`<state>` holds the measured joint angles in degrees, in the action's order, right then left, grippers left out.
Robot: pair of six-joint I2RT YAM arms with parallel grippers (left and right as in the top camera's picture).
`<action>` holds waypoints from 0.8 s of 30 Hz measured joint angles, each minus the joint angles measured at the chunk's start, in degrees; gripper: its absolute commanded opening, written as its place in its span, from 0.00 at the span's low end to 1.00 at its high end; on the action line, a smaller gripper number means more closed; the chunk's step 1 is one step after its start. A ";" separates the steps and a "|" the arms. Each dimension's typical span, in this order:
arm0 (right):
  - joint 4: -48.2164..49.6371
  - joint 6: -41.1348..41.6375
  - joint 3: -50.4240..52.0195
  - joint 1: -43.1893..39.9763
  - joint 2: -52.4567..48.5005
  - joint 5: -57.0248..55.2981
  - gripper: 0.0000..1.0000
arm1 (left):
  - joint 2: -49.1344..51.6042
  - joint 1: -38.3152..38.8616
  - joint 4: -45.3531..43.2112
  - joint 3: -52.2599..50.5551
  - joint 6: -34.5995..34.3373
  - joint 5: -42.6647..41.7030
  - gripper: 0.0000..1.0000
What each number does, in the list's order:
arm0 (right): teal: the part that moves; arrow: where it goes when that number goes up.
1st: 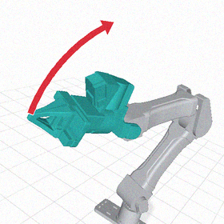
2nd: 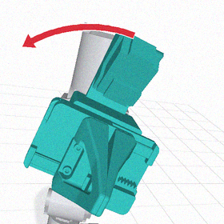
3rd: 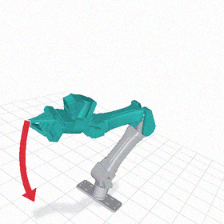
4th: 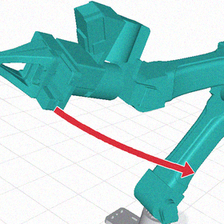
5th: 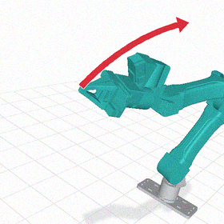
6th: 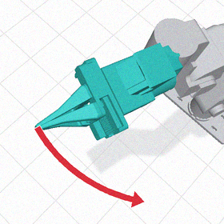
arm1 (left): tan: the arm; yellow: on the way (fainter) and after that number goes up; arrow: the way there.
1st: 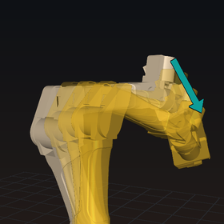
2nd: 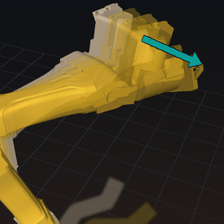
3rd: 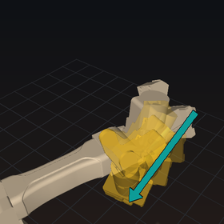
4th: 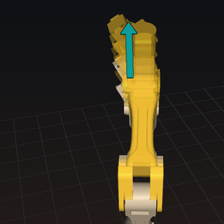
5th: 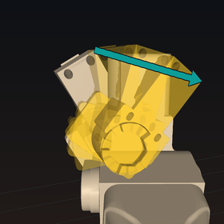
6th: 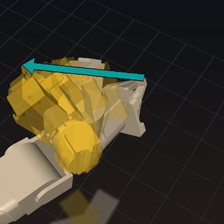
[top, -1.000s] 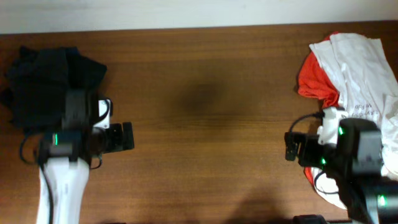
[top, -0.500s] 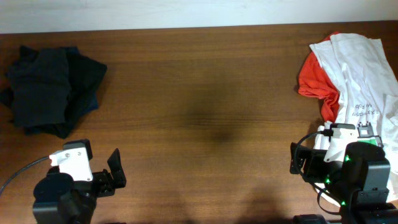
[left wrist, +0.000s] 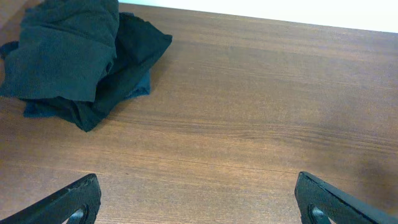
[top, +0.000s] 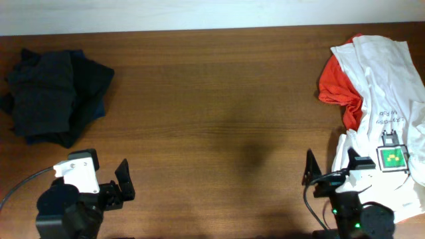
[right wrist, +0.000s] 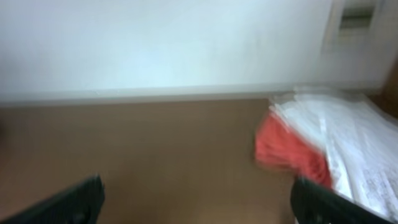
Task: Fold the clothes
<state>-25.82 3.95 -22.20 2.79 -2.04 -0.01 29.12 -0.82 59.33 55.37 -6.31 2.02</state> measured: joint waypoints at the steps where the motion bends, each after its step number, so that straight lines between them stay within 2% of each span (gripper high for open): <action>1: 4.20 -0.04 3.32 0.00 0.90 0.04 0.99 | 0.07 0.00 -0.20 -0.04 -0.02 -0.02 0.99; 8: 31.04 -1.29 20.35 0.00 1.36 -0.02 0.99 | 0.07 0.00 -0.02 -0.09 -0.02 0.00 0.99; 12: 21.66 -3.96 21.62 0.00 1.33 -0.02 0.99 | 0.07 0.00 -0.04 -0.09 -0.02 0.00 0.99; 24: 21.59 -4.90 21.62 0.00 1.36 -0.02 0.99 | 0.07 0.00 -0.04 -0.11 -0.02 0.00 0.99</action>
<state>-4.23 -0.95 -0.58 2.79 -0.69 -0.03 29.19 -0.82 59.29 55.27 -6.33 2.02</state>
